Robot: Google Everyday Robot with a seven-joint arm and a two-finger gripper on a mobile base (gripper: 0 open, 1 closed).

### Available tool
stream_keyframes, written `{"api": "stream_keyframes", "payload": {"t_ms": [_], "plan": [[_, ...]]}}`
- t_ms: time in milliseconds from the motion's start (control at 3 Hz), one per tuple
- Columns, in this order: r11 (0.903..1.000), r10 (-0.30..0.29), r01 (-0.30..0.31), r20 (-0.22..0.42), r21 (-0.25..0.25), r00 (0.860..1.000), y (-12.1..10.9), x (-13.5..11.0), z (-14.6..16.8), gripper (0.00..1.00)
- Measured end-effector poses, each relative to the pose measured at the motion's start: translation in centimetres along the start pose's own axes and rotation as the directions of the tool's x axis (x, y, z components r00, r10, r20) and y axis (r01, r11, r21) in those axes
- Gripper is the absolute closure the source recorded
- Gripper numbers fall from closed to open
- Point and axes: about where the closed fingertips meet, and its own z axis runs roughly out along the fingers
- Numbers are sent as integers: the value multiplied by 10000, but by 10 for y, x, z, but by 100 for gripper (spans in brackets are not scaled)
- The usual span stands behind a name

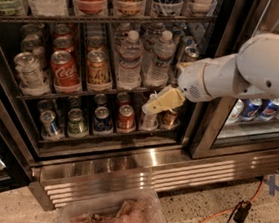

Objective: Pick water bottle from middle shelf of fridge

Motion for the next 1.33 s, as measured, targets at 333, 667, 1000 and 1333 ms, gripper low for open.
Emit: {"api": "stream_keyframes", "payload": {"t_ms": [333, 667, 1000, 1333], "plan": [[9966, 816, -820, 301, 113, 9962, 3, -11, 45, 0], [9965, 827, -830, 301, 98, 9961, 4, -12, 46, 0], [9894, 1393, -1408, 427, 346, 9893, -8, 5, 62, 0], [9659, 2281, -2345, 676, 1101, 9713, -22, 31, 80, 0]]}}
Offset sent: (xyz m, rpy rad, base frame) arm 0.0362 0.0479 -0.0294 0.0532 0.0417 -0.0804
